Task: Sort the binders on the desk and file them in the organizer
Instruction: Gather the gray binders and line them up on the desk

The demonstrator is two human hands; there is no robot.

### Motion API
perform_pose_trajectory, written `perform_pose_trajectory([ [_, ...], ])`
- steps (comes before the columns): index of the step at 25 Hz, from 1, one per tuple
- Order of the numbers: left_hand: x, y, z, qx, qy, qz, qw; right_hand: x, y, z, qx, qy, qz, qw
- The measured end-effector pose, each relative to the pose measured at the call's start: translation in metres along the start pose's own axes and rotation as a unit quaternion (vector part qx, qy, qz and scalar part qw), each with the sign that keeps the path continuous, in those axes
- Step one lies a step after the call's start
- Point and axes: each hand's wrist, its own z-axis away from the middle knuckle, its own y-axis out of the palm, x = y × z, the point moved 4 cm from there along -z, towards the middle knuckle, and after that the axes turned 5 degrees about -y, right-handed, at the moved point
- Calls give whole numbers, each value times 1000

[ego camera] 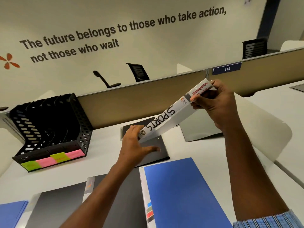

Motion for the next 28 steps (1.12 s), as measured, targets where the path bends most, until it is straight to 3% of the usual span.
perform_pose_trajectory([
  [7, 10, 0, 4, -98, -18, 60, 993, -4, 17, -10, 57, -40, -15, 997],
  [10, 10, 3, 6, -105, -50, 95, 989, -36, 20, -9, -1, -32, 79, 996],
  [13, 11, 6, 4, -93, -80, 133, 984, -93, 18, 8, -99, 98, 187, 972],
  [15, 14, 5, 3, -74, -106, 168, 977, -131, 17, 27, -117, 221, 195, 948],
  [17, 16, 6, 3, -41, -127, 213, 968, -160, 18, 45, -111, 286, 177, 935],
  [23, 34, 7, 20, 10, -195, 257, 946, -190, 29, 70, -125, 331, 83, 932],
  [28, 57, -20, 39, 35, -238, 279, 930, -190, 56, 84, -133, 331, 93, 929],
])
